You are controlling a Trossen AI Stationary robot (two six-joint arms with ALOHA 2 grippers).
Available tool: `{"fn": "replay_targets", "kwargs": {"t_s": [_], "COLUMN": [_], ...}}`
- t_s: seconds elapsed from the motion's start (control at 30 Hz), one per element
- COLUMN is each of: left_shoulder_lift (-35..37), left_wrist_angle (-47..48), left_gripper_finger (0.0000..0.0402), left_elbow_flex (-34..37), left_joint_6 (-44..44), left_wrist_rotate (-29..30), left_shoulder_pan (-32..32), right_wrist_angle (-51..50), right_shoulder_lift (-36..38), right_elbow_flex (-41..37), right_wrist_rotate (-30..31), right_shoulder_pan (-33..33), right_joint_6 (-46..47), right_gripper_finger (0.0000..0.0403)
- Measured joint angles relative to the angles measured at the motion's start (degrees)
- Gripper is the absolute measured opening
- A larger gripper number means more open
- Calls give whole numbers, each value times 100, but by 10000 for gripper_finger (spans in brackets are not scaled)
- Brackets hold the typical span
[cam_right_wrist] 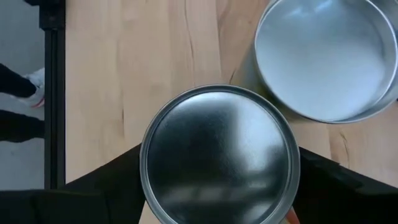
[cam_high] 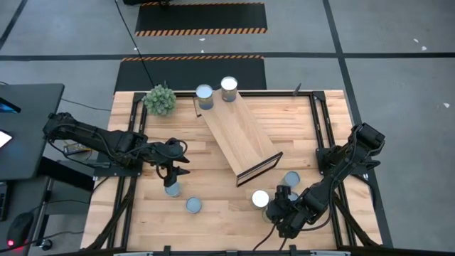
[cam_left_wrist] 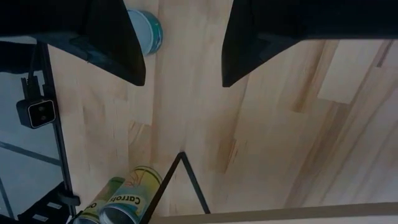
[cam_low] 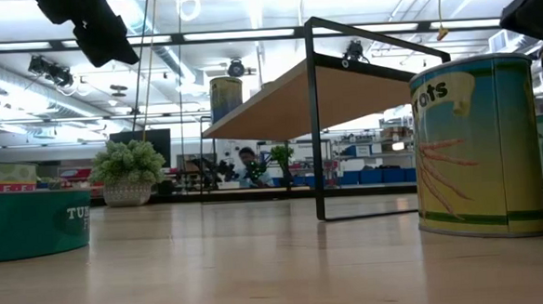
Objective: Pick and place cans onto a shelf
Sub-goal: Put the canned oranges on the shelf
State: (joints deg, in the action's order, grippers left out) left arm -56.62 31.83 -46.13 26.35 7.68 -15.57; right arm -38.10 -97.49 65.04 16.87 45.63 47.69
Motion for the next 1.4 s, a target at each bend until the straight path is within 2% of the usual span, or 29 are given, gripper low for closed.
{"fn": "replay_targets", "kwargs": {"t_s": [0.27, 0.57, 0.97, 1.17, 1.4], "left_shoulder_lift": [0, 0, 0, 0, 0], "left_wrist_angle": [2, -2, -22, -27, -43], "left_gripper_finger": [217, 217, 217, 217, 217], "left_elbow_flex": [0, 0, 0, 0, 0], "left_joint_6": [-2, -4, 0, 23, 191], "left_wrist_rotate": [0, 0, 2, 9, 124], "left_shoulder_pan": [0, 0, 0, 1, 2], "right_wrist_angle": [-103, -819, -2039, -2240, -2240], "right_shoulder_lift": [9, 86, 1346, 1762, 1792], "right_elbow_flex": [41, 555, 1007, 1444, 2103], "right_wrist_rotate": [-14, 28, 358, 831, 1178], "right_shoulder_pan": [12, 15, -306, -655, -1295], "right_joint_6": [352, -134, -300, -913, -1889], "right_gripper_finger": [324, 323, 323, 323, 323]}}
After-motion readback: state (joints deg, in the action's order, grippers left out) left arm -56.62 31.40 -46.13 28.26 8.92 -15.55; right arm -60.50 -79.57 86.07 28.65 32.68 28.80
